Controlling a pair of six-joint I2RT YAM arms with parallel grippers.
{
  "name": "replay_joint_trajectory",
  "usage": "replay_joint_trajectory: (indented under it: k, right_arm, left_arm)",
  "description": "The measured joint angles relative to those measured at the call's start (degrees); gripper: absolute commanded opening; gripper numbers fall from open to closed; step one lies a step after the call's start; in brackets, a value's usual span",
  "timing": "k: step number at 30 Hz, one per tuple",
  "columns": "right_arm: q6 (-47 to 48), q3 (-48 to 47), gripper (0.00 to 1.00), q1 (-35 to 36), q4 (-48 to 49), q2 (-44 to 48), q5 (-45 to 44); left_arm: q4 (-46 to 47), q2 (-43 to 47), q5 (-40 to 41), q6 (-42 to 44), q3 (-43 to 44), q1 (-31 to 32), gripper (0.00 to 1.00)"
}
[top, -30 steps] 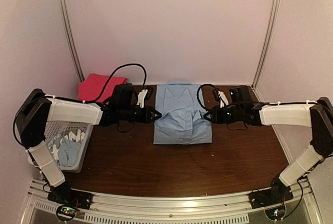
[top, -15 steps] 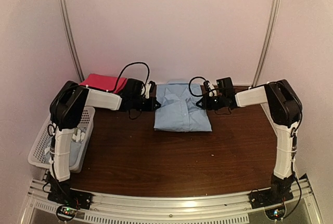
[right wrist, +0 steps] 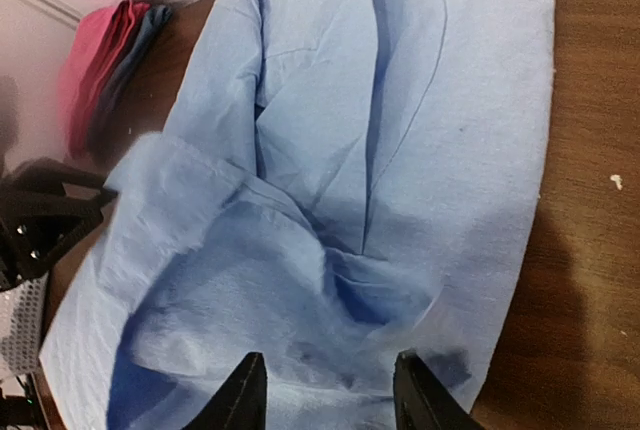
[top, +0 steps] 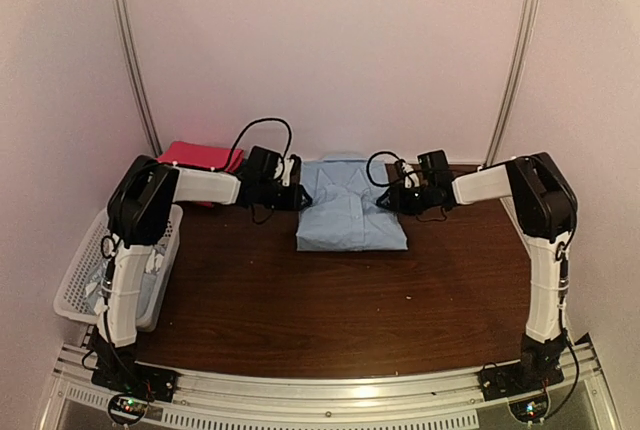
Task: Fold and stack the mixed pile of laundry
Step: Fold the rectangle-folded shirt at the center of the board.
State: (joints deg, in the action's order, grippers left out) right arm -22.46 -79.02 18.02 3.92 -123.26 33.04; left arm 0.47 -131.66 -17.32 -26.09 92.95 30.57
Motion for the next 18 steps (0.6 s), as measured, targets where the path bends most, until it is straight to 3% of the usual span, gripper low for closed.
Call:
replay_joint_trajectory:
  k: [2, 4, 8, 15, 16, 18]
  right_arm:
    - [-0.07, 0.07, 0.56, -0.42, -1.53, 1.92, -0.39]
    - [0.28, 0.7, 0.65, -1.44, -3.39, 5.62, -0.94]
    - [1.11, 2.82, 0.67, -2.67, -5.05, 16.31, -0.92]
    - [-1.57, 15.47, 0.7, -0.55, -0.55, 30.49, 6.62]
    - [-2.25, 16.68, 0.72, 0.39, -0.07, 30.29, 7.58]
    - [-4.83, 19.21, 0.86, 3.1, 1.42, 28.85, 9.94]
  left_arm:
    - [-1.95, 1.05, 1.03, 0.7, 0.31, -0.42, 0.55]
    - [-3.93, 3.13, 2.05, 1.51, -0.26, -0.92, 0.61]
    - [-6.73, 12.11, 3.65, 2.91, -4.13, -1.92, 0.78]
    - [-2.45, 27.45, -4.31, 3.76, -17.05, 0.37, 0.82]
    - [-1.46, 27.56, -5.73, 3.76, -17.99, 1.42, 0.83]
    - [1.18, 27.06, -9.66, 3.23, -20.39, 4.17, 0.88]
